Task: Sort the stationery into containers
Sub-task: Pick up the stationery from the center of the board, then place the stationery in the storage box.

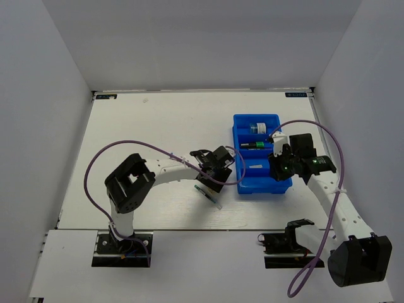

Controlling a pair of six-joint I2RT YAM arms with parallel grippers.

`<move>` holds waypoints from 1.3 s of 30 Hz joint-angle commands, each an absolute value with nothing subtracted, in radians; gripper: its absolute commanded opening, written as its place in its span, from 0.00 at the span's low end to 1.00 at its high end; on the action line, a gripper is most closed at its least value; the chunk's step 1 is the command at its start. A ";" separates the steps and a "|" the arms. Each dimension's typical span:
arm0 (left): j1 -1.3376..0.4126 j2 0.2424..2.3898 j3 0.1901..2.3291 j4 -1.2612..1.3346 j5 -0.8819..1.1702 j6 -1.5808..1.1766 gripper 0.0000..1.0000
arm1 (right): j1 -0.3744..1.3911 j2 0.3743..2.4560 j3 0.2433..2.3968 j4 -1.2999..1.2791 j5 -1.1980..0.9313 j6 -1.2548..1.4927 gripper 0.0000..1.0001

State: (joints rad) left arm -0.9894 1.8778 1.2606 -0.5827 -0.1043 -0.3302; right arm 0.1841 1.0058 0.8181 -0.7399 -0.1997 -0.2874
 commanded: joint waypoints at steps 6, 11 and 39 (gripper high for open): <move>-0.982 1.901 1.232 -0.578 -0.066 -0.321 0.59 | 0.158 0.960 0.845 -0.741 -0.247 -0.264 0.31; -0.982 1.922 1.238 -0.584 -0.069 -0.318 0.37 | 0.147 0.945 0.854 -0.752 -0.255 -0.253 0.31; -1.014 2.049 1.870 -0.566 0.072 -0.382 0.25 | 0.101 0.769 0.647 -0.492 0.161 -0.054 0.00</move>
